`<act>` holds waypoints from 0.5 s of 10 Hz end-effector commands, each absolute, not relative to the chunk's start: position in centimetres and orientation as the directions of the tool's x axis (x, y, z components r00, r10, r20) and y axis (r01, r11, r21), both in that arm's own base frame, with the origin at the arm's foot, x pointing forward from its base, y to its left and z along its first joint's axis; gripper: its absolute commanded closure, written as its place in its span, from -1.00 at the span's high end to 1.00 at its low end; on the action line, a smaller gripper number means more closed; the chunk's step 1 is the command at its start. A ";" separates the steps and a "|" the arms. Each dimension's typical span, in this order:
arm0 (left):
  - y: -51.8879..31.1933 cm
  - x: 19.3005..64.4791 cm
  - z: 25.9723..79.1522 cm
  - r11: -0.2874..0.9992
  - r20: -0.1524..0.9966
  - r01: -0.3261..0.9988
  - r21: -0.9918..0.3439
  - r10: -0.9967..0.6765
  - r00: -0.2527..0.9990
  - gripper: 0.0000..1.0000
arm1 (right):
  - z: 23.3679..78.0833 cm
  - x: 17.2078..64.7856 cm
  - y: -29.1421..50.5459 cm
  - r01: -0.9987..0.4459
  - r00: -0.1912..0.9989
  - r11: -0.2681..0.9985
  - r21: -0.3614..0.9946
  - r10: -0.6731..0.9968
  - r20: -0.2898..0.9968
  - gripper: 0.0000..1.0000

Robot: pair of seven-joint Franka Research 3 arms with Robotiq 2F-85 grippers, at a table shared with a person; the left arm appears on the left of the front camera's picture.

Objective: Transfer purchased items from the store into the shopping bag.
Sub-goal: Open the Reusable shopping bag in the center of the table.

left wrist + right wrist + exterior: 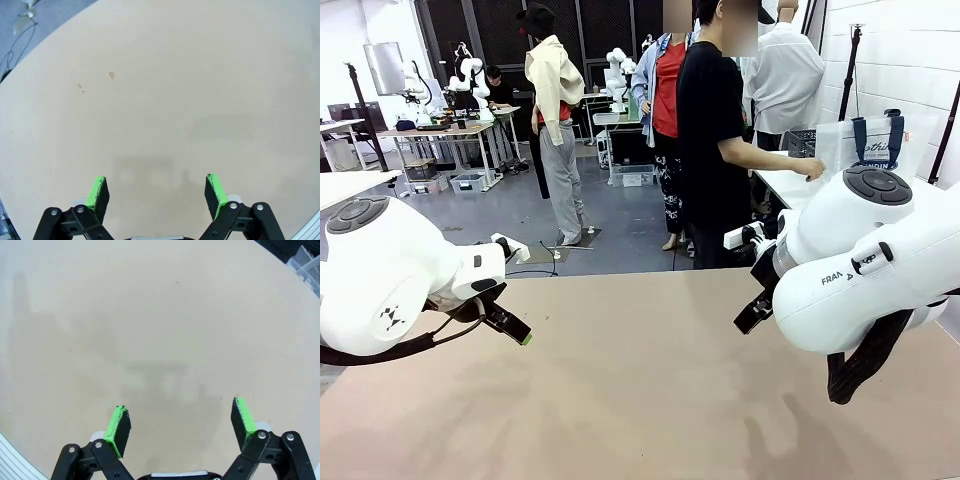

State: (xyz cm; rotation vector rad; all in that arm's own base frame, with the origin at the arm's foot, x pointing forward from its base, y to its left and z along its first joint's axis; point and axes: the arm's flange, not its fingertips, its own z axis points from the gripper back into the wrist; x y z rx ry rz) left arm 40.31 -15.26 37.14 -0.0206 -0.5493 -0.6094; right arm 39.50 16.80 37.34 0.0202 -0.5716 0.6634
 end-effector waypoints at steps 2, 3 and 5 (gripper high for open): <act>-15.3 40.3 37.1 0.824 0.496 0.549 0.140 -0.538 0.682 1.00 | 37.3 39.5 16.8 -0.587 0.640 0.793 -0.160 0.576 0.508 1.00; -15.4 40.4 37.3 0.821 0.492 0.555 0.137 -0.542 0.681 1.00 | 37.2 39.8 16.8 -0.591 0.643 0.792 -0.156 0.578 0.502 1.00; -15.4 40.3 37.1 0.823 0.495 0.551 0.140 -0.540 0.681 1.00 | 37.1 40.0 17.1 -0.591 0.645 0.791 -0.159 0.582 0.496 1.00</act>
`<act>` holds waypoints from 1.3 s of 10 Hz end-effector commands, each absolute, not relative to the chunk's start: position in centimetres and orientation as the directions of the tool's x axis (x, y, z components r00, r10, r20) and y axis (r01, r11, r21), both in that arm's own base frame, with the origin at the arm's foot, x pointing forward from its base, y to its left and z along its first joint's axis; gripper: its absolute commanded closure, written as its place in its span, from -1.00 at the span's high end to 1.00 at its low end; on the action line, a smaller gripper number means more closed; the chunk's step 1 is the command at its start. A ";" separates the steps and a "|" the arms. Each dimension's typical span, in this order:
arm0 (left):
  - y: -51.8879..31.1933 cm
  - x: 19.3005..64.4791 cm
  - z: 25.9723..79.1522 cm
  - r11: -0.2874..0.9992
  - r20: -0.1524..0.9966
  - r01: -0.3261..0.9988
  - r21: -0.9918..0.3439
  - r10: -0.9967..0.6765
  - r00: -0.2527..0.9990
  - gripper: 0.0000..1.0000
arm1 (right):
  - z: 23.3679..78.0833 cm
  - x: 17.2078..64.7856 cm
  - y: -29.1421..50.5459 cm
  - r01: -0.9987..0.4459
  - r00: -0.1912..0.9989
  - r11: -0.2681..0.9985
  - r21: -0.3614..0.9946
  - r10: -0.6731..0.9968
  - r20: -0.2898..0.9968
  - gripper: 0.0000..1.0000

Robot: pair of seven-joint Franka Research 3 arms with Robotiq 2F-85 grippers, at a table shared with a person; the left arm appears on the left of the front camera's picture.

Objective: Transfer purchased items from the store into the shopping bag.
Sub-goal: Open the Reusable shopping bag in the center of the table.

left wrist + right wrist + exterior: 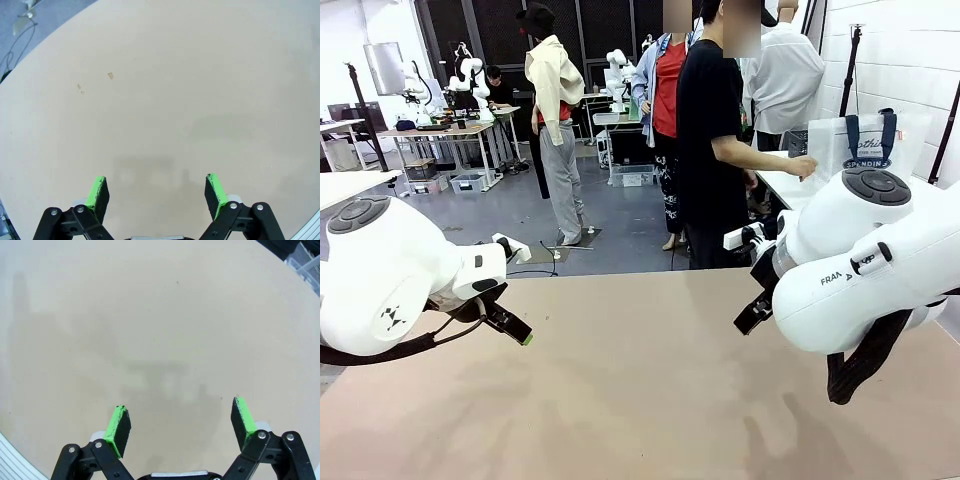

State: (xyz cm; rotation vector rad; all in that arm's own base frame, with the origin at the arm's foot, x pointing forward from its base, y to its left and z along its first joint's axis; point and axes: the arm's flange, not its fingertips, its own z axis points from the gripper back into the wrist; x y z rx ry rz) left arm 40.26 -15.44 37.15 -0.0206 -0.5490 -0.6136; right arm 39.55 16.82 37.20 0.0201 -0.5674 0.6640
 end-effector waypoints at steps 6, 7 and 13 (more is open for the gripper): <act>-15.4 40.3 37.1 0.823 0.495 0.551 0.140 -0.540 0.681 1.00 | 37.3 39.5 16.8 -0.588 0.642 0.793 -0.159 0.577 0.506 1.00; -15.4 40.3 37.1 0.823 0.495 0.551 0.140 -0.540 0.681 1.00 | 37.3 39.5 16.8 -0.588 0.642 0.793 -0.159 0.577 0.506 1.00; -15.4 40.3 37.1 0.823 0.495 0.551 0.140 -0.540 0.681 1.00 | 37.3 39.5 16.8 -0.588 0.642 0.793 -0.159 0.577 0.506 1.00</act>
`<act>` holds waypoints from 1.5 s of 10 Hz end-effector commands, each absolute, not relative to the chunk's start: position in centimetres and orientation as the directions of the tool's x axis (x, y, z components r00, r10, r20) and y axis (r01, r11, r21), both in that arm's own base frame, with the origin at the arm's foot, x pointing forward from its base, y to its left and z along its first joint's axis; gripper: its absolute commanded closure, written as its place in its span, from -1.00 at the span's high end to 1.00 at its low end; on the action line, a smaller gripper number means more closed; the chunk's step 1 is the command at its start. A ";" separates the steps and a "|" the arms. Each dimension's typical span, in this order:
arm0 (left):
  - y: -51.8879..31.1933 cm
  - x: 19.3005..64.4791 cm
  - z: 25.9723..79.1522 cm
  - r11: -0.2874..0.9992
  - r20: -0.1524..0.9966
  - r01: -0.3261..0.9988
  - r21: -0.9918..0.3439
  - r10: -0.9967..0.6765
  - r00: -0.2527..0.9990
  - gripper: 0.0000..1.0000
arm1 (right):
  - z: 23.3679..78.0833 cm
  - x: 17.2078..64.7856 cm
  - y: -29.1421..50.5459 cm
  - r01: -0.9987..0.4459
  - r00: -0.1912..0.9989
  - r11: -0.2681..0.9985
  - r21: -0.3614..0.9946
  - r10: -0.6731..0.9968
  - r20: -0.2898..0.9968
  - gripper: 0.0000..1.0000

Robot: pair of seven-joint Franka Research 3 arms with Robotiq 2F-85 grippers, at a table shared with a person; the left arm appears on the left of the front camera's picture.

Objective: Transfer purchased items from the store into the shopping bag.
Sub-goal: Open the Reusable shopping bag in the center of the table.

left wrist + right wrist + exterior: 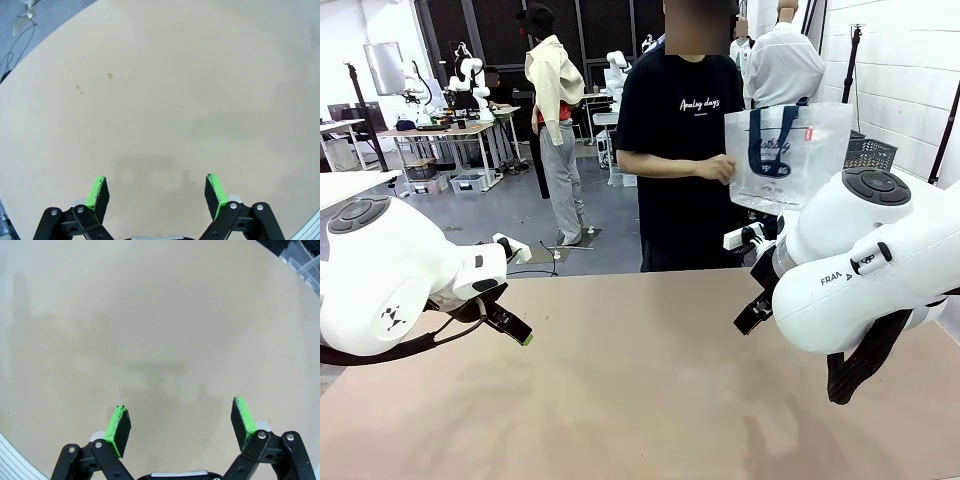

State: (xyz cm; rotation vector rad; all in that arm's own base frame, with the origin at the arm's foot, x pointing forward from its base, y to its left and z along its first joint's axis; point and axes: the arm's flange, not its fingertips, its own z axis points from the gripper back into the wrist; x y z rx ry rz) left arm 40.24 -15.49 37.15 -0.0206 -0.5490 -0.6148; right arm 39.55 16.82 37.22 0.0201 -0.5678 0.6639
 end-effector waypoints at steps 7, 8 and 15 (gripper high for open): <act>-15.4 40.3 37.1 0.823 0.495 0.551 0.140 -0.540 0.681 1.00 | 37.3 39.5 16.8 -0.588 0.642 0.793 -0.159 0.577 0.506 1.00; -15.4 40.3 37.1 0.823 0.495 0.551 0.140 -0.540 0.681 1.00 | 37.3 39.5 16.8 -0.588 0.642 0.793 -0.159 0.577 0.506 1.00; -15.4 40.3 37.1 0.823 0.495 0.551 0.140 -0.540 0.681 1.00 | 37.3 39.5 16.8 -0.588 0.642 0.793 -0.159 0.577 0.506 1.00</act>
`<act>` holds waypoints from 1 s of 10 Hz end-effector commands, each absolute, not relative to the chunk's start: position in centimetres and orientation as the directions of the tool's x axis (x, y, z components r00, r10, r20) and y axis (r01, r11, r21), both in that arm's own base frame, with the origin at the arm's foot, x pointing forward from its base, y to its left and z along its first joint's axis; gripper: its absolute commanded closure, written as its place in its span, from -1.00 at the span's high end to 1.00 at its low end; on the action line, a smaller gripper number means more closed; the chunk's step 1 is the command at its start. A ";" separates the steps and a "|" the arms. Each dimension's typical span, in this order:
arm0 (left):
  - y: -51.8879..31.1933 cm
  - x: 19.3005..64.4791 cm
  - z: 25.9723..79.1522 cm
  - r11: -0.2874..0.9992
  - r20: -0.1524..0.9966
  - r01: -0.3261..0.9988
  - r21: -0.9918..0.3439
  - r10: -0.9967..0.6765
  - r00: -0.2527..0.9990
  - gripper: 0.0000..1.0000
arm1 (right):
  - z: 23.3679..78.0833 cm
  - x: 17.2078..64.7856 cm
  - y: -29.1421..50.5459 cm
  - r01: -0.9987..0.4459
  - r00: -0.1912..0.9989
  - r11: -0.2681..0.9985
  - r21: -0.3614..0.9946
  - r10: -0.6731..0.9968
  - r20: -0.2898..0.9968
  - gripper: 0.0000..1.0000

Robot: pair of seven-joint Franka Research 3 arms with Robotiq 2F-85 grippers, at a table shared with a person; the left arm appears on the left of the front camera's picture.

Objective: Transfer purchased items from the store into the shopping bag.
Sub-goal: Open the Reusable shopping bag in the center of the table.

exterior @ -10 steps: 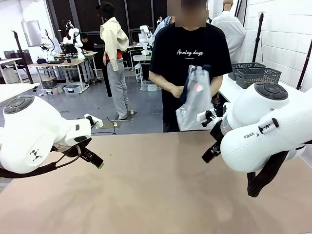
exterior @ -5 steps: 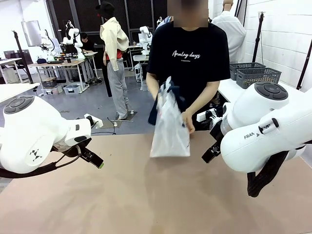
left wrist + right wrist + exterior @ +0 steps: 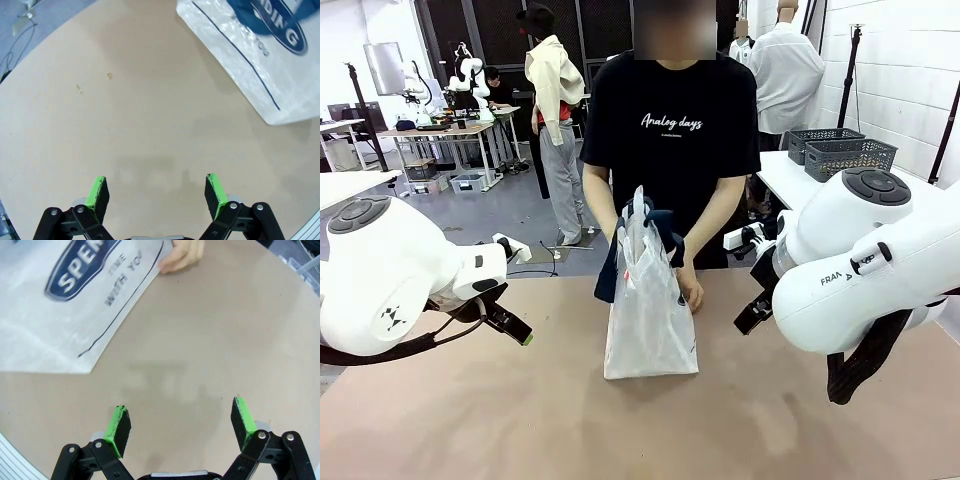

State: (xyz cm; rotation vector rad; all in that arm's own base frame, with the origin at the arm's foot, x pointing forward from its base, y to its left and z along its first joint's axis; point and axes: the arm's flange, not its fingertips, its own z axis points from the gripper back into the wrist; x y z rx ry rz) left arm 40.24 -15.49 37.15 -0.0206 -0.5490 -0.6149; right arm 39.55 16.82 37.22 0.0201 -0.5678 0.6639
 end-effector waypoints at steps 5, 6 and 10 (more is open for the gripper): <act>-16.1 39.9 39.3 0.815 0.544 0.579 -0.029 -0.473 0.693 1.00 | 39.0 39.9 17.3 -0.606 0.701 0.795 0.015 0.525 0.483 1.00; -16.3 39.8 40.7 0.807 0.568 0.586 -0.076 -0.448 0.690 1.00 | 40.4 40.3 17.2 -0.587 0.715 0.809 0.031 0.500 0.488 1.00; -18.1 41.7 48.4 0.812 0.568 0.561 -0.161 -0.389 0.725 1.00 | 48.1 43.3 19.7 -0.535 0.768 0.844 0.043 0.464 0.442 1.00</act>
